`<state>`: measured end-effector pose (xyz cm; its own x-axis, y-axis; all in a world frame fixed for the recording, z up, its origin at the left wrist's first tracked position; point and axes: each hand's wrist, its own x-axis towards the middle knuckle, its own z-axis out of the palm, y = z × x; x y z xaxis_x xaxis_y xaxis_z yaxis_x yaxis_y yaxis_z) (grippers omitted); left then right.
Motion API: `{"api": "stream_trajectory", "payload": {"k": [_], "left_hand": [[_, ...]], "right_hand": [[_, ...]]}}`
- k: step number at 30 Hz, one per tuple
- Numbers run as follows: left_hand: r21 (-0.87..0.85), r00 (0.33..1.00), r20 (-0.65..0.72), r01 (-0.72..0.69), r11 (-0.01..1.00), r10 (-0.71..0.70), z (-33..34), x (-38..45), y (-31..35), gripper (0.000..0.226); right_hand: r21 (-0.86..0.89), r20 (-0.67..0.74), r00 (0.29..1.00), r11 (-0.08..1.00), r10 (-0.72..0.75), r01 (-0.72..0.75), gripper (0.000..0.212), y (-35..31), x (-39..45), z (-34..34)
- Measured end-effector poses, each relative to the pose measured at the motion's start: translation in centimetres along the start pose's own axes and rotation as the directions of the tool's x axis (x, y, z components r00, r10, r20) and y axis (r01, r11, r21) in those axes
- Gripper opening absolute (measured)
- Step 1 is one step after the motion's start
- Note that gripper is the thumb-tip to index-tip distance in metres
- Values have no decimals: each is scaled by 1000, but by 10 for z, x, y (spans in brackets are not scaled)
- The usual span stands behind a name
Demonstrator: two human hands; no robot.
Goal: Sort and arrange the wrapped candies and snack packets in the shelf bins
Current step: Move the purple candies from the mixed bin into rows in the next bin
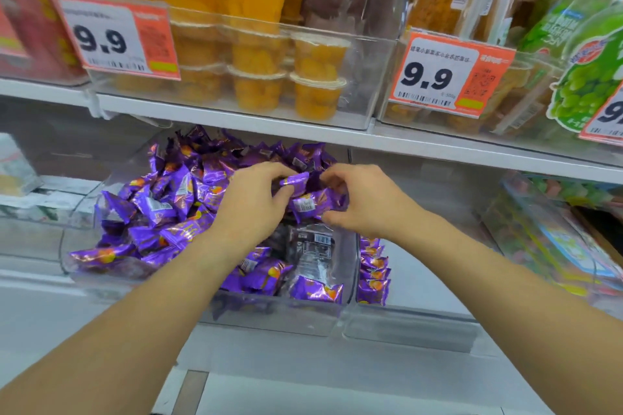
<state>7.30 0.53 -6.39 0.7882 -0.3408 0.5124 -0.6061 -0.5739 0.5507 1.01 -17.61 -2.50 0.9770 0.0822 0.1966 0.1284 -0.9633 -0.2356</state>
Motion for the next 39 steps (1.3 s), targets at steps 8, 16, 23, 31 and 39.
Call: {"api": "stream_trajectory", "payload": {"k": [8, 16, 23, 31, 39], "left_hand": [[-414, 967, 9, 237, 879, -256, -39, -22, 16, 7], [-631, 915, 164, 385, 674, -369, -45, -26, 44, 9], [-728, 823, 493, 568, 384, -283, -30, -34, 83, 11], [-711, 837, 486, 547, 442, -253, -15, -37, 91, 24], [-708, 826, 493, 564, 425, -274, -10, -41, 96, 25]], "right_hand": [[-119, 87, 995, 992, 44, -33, 18, -18, 16, 13], [694, -140, 953, 713, 269, -99, 17, -22, -65, -23], [866, -289, 904, 488, 314, 107, 25, 1, -96, -15], [913, -238, 942, 385, 238, 133, 21, 15, -112, -19], [967, -114, 898, 253, 425, 3, 31, 11, -111, -24]]}}
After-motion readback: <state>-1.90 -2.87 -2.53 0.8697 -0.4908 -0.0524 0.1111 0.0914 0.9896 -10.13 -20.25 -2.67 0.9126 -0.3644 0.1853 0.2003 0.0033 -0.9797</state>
